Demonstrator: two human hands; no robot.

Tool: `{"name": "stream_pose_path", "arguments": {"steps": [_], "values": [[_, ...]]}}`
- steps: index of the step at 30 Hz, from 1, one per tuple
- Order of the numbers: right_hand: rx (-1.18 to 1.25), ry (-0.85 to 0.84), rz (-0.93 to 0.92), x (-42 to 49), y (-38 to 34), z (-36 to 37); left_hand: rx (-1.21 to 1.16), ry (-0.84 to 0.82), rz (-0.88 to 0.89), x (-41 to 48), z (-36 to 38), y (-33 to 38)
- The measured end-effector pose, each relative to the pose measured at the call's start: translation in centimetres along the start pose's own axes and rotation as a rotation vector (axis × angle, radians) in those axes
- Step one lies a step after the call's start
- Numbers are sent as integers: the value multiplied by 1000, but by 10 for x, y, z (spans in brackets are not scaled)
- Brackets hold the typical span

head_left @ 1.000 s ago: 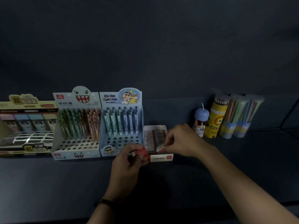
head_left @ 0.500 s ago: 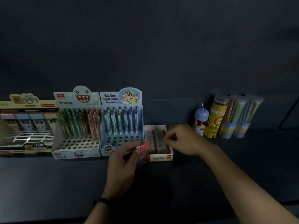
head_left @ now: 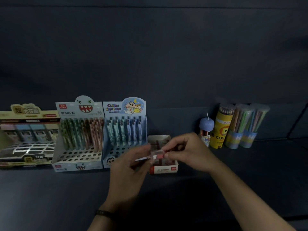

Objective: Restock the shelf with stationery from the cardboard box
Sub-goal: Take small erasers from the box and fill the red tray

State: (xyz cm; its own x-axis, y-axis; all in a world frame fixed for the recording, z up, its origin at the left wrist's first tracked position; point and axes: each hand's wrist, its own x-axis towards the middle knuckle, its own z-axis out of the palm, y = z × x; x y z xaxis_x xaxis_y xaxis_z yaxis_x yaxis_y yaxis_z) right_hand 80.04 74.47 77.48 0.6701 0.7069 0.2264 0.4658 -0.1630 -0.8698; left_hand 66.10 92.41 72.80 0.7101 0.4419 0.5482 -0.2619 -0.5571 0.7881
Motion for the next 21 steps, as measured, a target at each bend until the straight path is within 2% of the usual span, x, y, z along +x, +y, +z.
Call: {"name": "stream_pose_path", "arguments": {"steps": [3, 7, 13, 21], "values": [[-200, 44, -29, 3, 7, 1, 167, -73, -12, -6, -1, -9], [-385, 2, -2, 9, 16, 7, 211, -110, -61, -13, 7, -25], [-477, -87, 29, 20, 15, 22, 228, -114, -29, -16, 14, -35], [-600, -198, 24, 26, 17, 28, 215, -72, -77, -14, 15, -37]]}}
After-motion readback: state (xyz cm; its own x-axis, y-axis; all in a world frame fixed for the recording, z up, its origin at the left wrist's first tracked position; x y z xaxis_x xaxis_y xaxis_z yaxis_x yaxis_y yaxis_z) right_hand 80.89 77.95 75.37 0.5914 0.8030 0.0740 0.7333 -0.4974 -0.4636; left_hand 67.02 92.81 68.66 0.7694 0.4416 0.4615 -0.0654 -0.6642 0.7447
